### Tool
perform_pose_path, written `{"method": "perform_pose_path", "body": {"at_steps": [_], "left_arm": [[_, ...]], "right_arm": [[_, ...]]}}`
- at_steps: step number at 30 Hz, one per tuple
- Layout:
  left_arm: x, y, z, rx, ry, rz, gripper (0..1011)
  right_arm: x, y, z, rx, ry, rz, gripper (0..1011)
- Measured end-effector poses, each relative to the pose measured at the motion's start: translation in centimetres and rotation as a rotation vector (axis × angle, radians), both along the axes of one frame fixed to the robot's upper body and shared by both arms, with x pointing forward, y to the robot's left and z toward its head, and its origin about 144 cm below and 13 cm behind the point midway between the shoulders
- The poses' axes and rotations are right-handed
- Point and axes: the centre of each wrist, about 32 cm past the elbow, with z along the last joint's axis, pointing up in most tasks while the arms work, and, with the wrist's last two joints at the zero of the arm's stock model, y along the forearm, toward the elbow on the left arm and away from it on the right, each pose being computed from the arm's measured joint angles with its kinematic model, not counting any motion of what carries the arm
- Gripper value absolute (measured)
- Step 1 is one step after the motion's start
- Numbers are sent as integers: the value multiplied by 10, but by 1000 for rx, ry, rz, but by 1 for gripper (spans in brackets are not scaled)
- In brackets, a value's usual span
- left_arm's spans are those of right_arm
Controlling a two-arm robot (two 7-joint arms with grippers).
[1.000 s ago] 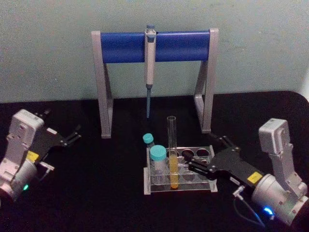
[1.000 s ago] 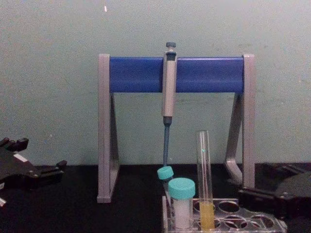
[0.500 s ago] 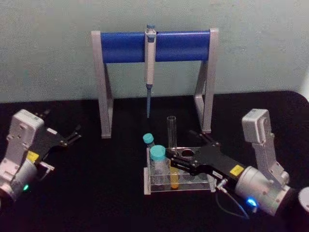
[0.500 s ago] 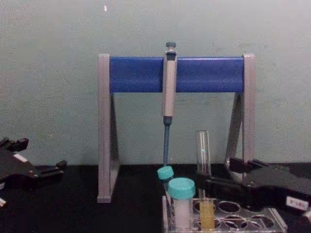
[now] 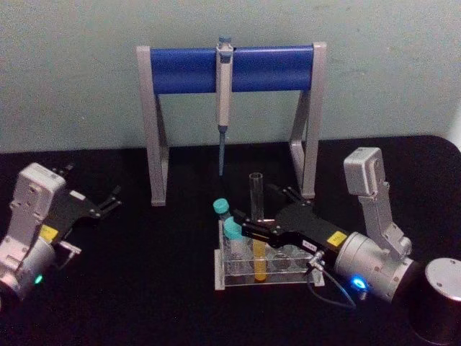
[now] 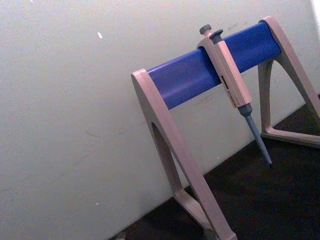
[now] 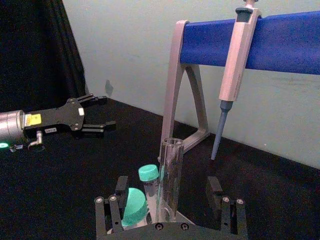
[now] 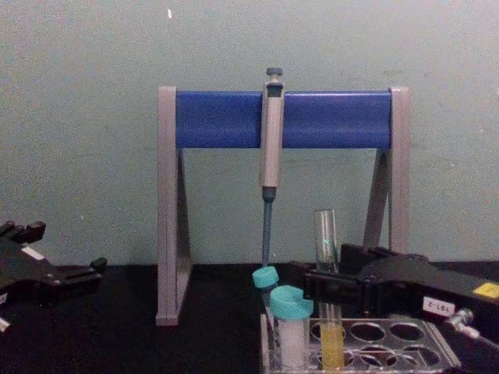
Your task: Pick up the test tube from the test tube rack, shake it, then place it back into the test tube rack.
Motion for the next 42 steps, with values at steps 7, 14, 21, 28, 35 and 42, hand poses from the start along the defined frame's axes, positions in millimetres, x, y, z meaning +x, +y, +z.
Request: {"method": "perform_pose_path", "body": {"at_steps": [7,14,21,28,35,42], "left_arm": [[0,0,0,0,0,0,1001],[0,0,0,0,0,0,1001],[0,0,0,0,0,0,1001],[0,0,0,0,0,0,1001],[0,0,0,0,0,0,1001],[0,0,0,0,0,0,1001]], "right_arm": [[6,2,-2,2,10,8,1000],[8,2,-3,5,8,17,1000],[8,2,-3,4,8,17,1000],[7,2,-3,4,7,16,952],[7,2,-3,4,7,14,785],[7,2,-3,4,7,13,561]]}}
